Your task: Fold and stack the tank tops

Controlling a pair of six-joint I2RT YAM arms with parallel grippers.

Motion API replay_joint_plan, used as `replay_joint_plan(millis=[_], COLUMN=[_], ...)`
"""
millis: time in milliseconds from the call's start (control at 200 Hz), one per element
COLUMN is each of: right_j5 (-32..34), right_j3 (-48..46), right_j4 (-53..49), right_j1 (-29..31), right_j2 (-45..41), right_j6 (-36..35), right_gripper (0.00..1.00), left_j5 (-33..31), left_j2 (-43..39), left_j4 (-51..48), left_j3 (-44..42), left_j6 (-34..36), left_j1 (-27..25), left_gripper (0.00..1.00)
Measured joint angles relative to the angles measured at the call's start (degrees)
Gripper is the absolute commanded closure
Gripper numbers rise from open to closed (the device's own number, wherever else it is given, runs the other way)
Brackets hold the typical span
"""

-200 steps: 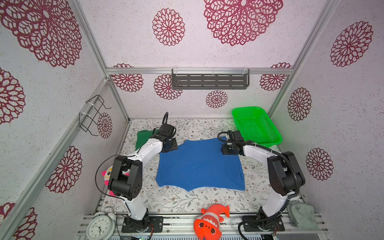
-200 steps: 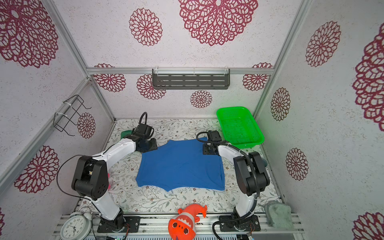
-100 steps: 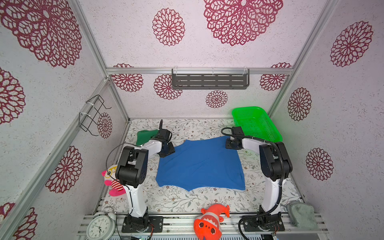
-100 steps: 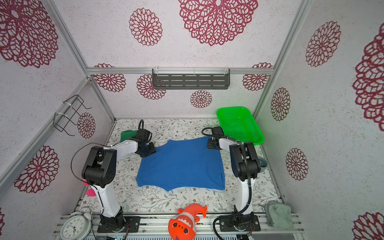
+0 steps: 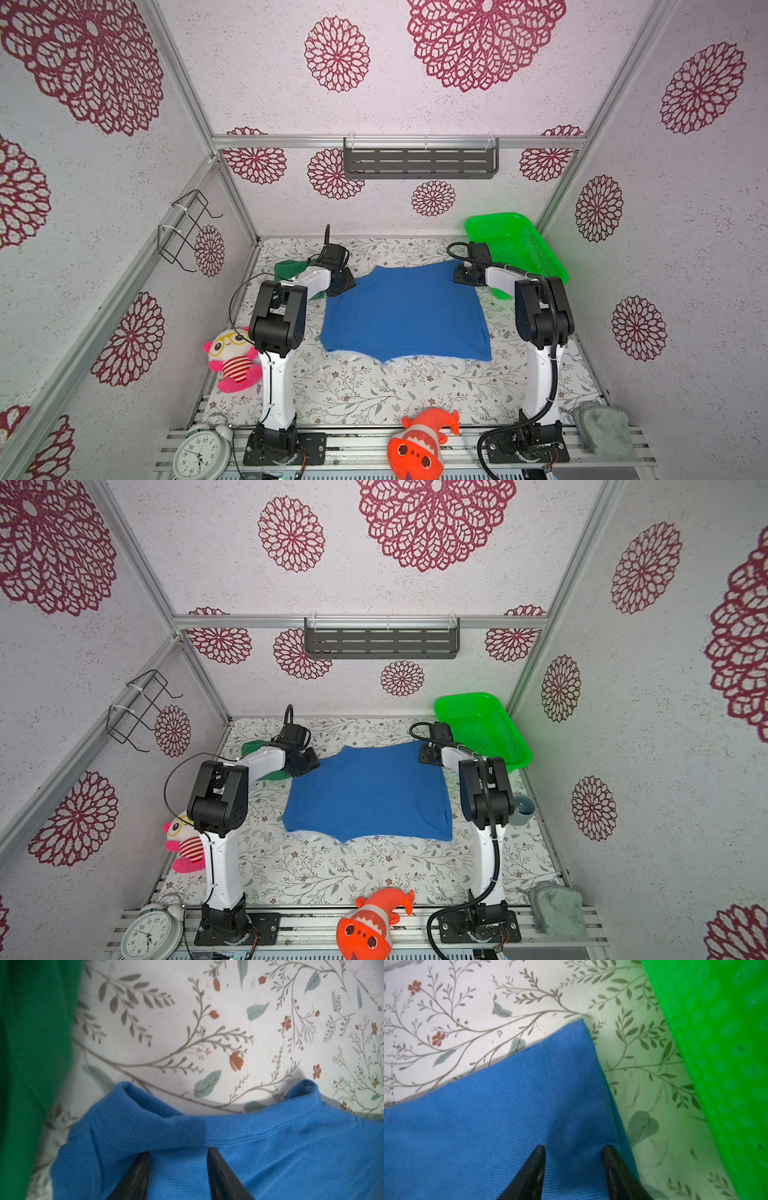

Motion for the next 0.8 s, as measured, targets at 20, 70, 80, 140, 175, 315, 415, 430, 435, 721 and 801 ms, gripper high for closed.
replay_joint_plan(millis=[20, 70, 80, 140, 175, 315, 415, 430, 435, 721, 801], right_j5=[-0.1, -0.5, -0.6, -1.1, -1.4, -2.8, -3.4, -3.5, -3.5, -2.1, -1.7], right_j3=[0.5, 1.9, 2.1, 2.3, 2.2, -2.4, -7.1, -7.8, -7.9, -23.7, -28.7], right_j4=[0.0, -0.2, -0.2, -0.5, -0.7, -4.1, -8.2, -8.6, -8.7, -15.9, -20.1], right_j1=[0.0, -0.2, -0.2, -0.3, -0.3, -0.1, 0.4, 0.5, 0.6, 2.6, 2.6], right_j2=[0.3, 1.1, 1.1, 1.2, 1.0, -4.2, -12.5, -13.8, -14.1, -46.8, -52.0], right_j6=[0.0, 0.0, 0.0, -0.2, -0.5, -1.6, -2.7, -2.9, -2.9, -0.9, 0.5], right_gripper=[0.50, 0.49, 0.48, 0.45, 0.42, 0.30, 0.26, 0.26, 0.26, 0.31, 0.32], left_j5=[-0.1, -0.3, -0.4, -0.6, -0.8, -2.6, -4.2, -4.4, -4.5, -6.2, -4.3], left_j2=[0.8, 2.6, 2.9, 4.1, 4.3, 3.3, 0.2, -0.4, -0.9, -32.8, -41.4], left_j4=[-0.6, -1.7, -2.1, -3.3, -4.0, -7.0, -10.2, -10.6, -10.8, -14.1, -14.6], left_j3=[1.4, 4.5, 5.1, 7.4, 7.9, 8.0, 6.7, 6.4, 6.3, -9.1, -16.1], left_j6=[0.2, 0.6, 0.7, 1.4, 1.8, 4.4, 6.4, 6.6, 6.7, 4.0, 0.0], left_j1=[0.0, 0.1, 0.2, 0.3, 0.4, 0.4, 0.3, 0.2, 0.2, -5.2, -9.6], left_gripper=[0.51, 0.51, 0.51, 0.50, 0.49, 0.36, 0.31, 0.30, 0.30, 0.33, 0.36])
